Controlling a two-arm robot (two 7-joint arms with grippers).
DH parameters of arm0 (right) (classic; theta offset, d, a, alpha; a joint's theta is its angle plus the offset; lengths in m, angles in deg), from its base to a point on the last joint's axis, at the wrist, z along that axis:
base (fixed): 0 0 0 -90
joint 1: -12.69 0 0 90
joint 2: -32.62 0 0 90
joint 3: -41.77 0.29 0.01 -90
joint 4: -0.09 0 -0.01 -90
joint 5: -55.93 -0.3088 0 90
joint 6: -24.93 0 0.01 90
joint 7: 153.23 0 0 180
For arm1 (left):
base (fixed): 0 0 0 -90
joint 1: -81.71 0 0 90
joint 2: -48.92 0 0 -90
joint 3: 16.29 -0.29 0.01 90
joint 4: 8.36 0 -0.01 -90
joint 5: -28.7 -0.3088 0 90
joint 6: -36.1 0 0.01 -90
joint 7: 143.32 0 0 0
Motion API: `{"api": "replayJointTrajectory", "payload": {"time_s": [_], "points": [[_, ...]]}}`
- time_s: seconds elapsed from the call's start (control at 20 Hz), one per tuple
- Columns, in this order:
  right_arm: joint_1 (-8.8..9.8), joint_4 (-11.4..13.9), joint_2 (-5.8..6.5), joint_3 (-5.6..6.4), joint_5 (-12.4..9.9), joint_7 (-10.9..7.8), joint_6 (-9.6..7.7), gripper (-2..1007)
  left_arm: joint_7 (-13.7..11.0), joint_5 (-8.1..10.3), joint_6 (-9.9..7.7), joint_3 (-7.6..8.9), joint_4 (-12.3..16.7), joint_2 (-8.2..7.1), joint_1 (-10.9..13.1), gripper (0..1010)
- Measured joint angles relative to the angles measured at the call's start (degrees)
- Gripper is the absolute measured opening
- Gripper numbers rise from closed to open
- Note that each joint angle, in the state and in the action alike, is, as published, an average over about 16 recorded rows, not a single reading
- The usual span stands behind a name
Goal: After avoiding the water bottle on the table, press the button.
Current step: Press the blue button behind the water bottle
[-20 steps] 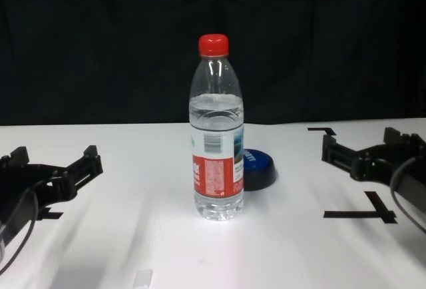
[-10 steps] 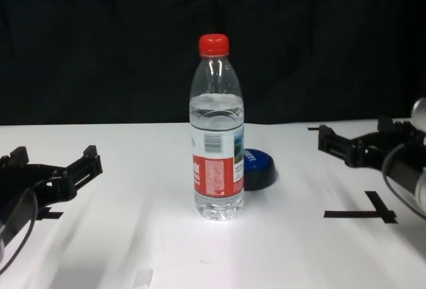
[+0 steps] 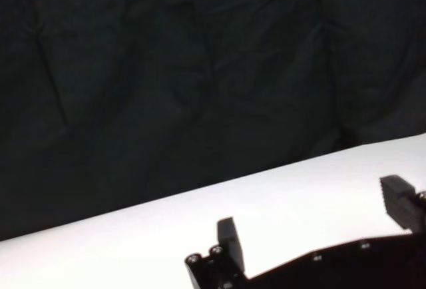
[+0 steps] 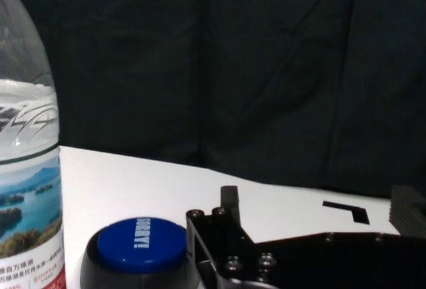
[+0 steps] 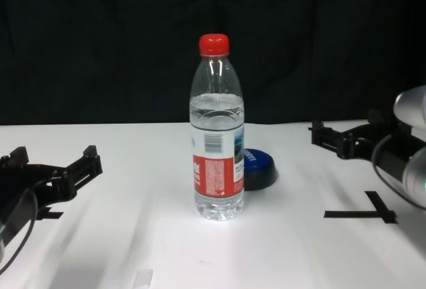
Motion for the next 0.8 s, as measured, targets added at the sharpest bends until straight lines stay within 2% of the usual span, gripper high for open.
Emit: {"api": "replayJointTrajectory", "payload": {"time_s": [0.35,0.8], "points": [[-3.88,-5.1,-0.65,-0.12,1.0,-1.23,0.91,1003,0.0,0.0,0.0,0.0,0.0,0.0,0.0,1009],[-9.25,-12.8,-1.55,-0.99,1.9,-2.2,2.25,1003,0.0,0.0,0.0,0.0,0.0,0.0,0.0,1009]]}}
